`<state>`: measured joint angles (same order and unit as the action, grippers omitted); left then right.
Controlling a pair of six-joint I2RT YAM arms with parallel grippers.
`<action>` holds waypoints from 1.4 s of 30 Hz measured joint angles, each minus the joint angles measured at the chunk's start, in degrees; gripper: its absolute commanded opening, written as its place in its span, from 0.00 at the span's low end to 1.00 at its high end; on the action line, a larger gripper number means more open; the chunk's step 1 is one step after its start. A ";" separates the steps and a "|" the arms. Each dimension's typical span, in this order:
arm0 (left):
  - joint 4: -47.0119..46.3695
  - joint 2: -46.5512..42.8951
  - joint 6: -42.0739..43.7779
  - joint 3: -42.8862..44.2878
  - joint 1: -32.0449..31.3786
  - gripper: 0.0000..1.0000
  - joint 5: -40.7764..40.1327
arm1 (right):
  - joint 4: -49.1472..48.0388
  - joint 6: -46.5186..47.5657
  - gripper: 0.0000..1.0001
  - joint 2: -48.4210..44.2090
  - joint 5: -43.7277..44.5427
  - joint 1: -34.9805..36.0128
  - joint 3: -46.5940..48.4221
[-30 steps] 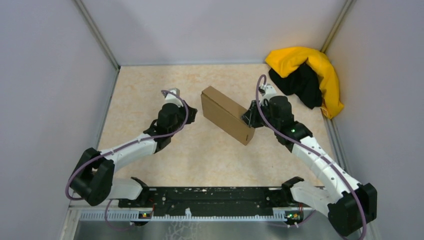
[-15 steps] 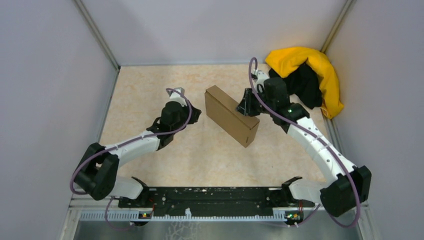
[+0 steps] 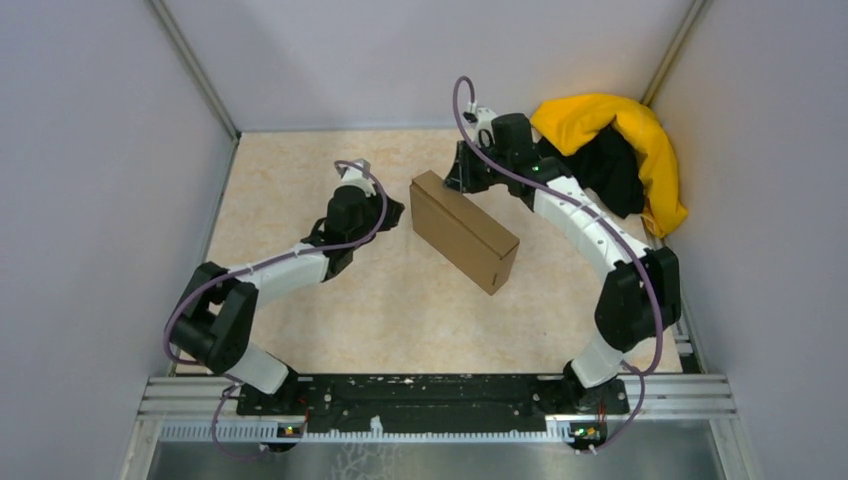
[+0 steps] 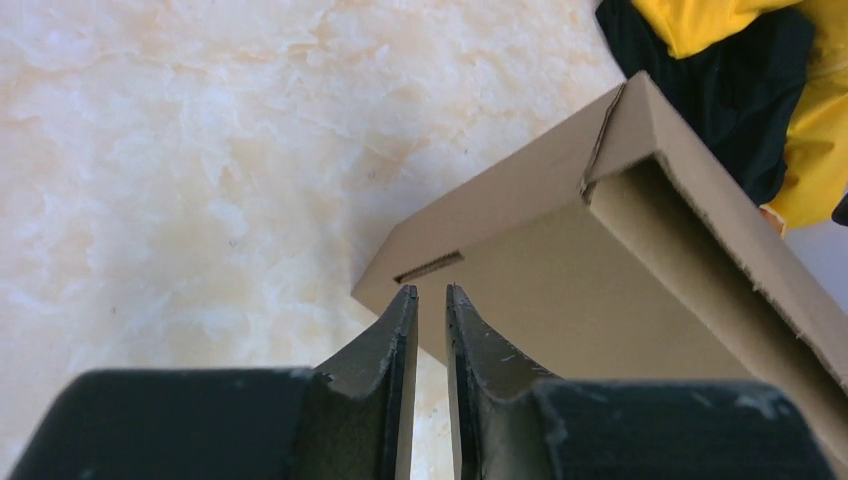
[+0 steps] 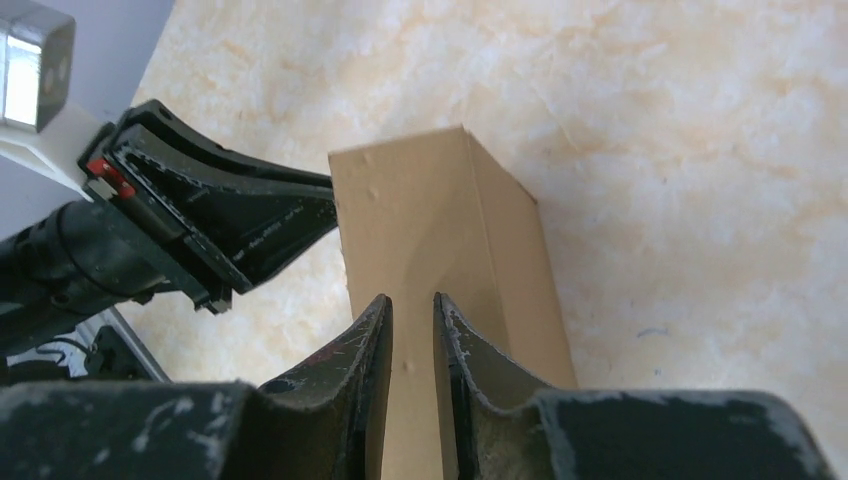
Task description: Fold the paper box
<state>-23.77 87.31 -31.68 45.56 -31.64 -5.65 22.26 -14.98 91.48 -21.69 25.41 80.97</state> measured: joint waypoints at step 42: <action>4.02 -1.64 -0.61 6.38 1.09 0.36 6.10 | -6.19 4.24 0.32 -5.92 -2.54 3.74 0.07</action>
<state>-19.75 85.67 -32.29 51.94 -30.55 0.45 16.08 -10.74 85.56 -24.23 29.15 81.03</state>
